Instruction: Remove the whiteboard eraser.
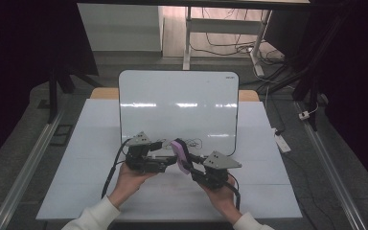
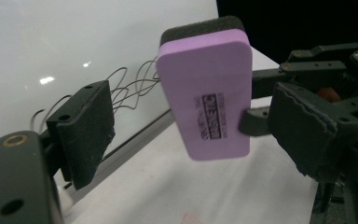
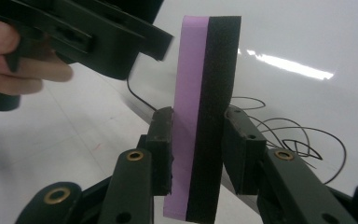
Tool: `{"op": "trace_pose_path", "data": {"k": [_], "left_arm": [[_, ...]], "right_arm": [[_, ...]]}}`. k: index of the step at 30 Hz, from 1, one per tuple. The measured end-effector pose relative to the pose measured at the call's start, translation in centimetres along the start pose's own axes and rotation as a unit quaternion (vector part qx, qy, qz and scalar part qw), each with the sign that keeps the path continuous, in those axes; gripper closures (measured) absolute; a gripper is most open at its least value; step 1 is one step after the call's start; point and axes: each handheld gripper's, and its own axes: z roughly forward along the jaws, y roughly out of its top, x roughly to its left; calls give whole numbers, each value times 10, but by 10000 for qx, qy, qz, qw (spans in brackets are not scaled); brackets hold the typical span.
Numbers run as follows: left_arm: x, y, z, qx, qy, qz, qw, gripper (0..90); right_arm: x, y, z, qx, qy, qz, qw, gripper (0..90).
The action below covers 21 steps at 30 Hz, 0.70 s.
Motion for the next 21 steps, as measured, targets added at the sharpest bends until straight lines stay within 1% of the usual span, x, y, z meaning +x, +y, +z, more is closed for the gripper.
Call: {"op": "trace_pose_path", "data": {"k": [5,8,9,10,11,13,15,16,17,21], "left_arm": [[1,2,7,-22,-220,-104,9997,210],[0,3,10,-16,-308,-93,9995,226],[0,4,11,-10,-329,-84,9994,249],[0,4,12,-7,-361,-92,9993,249],[0,4,13,-7,-385,-96,9992,274],[-1,5,14,16,-398,-71,9992,306],[-2,5,14,25,-332,-54,9994,323],[-1,5,13,18,-305,-63,9995,371],[-1,5,13,22,-337,-85,9994,371],[-1,5,14,14,-329,-125,9994,380]], "right_arm": [[3,0,1,-26,36,-42,10000,655],[4,0,1,-39,59,-55,10000,655],[4,0,1,-62,66,-75,9999,655],[4,0,1,-62,66,-75,9999,655],[5,0,1,-68,68,-87,9999,655],[6,0,1,-98,72,-123,9999,655],[7,0,1,-97,52,-120,9999,655],[6,0,0,-111,44,-141,9998,654],[6,0,0,-111,44,-141,9998,654],[7,-1,0,-149,36,-79,9999,653]]}}
